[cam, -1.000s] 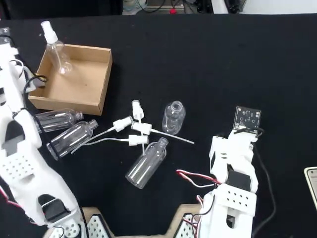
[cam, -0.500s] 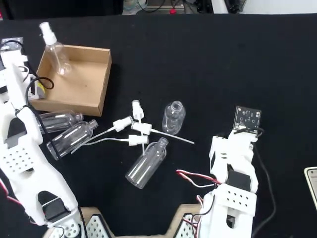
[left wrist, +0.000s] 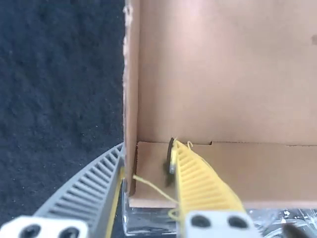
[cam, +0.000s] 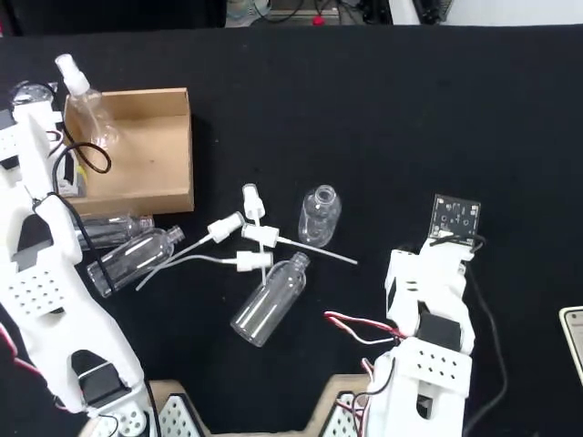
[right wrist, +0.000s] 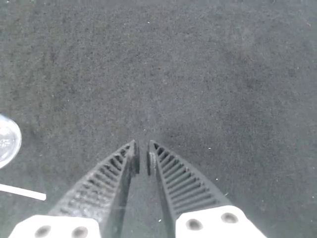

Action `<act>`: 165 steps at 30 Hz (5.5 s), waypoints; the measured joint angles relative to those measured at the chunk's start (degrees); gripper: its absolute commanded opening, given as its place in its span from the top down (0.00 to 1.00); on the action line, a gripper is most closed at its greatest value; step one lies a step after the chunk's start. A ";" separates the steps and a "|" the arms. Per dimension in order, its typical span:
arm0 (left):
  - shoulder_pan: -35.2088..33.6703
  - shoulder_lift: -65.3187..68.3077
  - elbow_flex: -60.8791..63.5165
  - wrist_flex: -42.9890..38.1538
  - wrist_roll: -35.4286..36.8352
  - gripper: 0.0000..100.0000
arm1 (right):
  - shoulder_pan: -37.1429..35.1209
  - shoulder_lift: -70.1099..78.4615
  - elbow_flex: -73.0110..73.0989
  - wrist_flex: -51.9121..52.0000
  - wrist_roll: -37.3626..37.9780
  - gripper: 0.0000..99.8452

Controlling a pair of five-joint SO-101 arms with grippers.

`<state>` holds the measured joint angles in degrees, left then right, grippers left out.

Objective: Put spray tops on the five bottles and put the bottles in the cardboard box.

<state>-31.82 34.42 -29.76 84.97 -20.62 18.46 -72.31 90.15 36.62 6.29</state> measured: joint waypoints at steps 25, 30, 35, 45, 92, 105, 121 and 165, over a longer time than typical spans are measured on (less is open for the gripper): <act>2.29 -5.10 12.48 -6.86 0.62 0.86 | 0.00 0.00 0.00 0.00 0.00 0.96; 2.29 -11.08 20.31 -11.87 0.62 0.77 | 0.00 0.00 0.00 0.00 0.00 0.96; 2.29 -13.27 21.36 -14.07 0.62 0.73 | 0.00 0.00 0.00 0.00 0.00 0.96; -1.32 -13.36 16.70 -14.15 0.62 0.73 | 0.00 0.00 0.00 0.00 0.00 0.96; 26.73 -15.82 18.81 -8.00 18.29 0.73 | 0.00 0.00 0.00 0.00 0.00 0.96; 26.73 -19.87 22.24 -7.74 18.37 0.73 | 0.00 0.00 0.00 0.00 0.00 0.96; 24.09 -28.92 25.14 -8.35 18.20 0.73 | 0.00 0.00 0.00 0.00 0.00 0.96; 11.60 -11.25 25.14 -35.43 14.24 0.80 | 0.00 0.00 0.00 0.00 0.00 0.96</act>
<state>-20.22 23.16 -4.62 49.54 -6.37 18.46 -72.31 90.15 36.62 6.29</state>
